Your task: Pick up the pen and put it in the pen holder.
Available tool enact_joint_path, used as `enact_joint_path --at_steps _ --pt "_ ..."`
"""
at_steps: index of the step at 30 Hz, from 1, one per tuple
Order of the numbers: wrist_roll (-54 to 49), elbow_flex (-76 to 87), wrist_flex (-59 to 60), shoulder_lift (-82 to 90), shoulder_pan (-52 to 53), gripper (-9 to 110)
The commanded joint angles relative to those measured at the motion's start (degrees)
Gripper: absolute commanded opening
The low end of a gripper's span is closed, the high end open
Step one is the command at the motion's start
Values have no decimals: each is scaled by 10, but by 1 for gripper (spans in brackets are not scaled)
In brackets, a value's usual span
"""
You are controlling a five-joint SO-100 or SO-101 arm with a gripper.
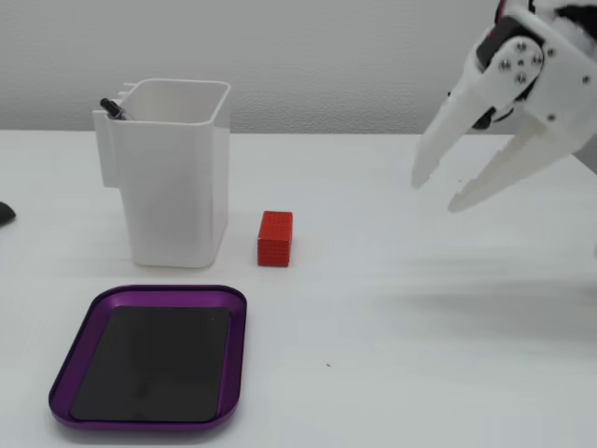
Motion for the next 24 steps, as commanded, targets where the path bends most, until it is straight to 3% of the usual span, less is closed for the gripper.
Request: enact_joint_path --at_steps 1,9,15,19,24 --pt "1 92 -35 108 0 9" --pt "2 260 -30 305 -6 9" --pt "13 287 -28 273 -6 8" --pt "70 287 -12 273 -6 -1" --pt "85 285 -12 273 -6 0"
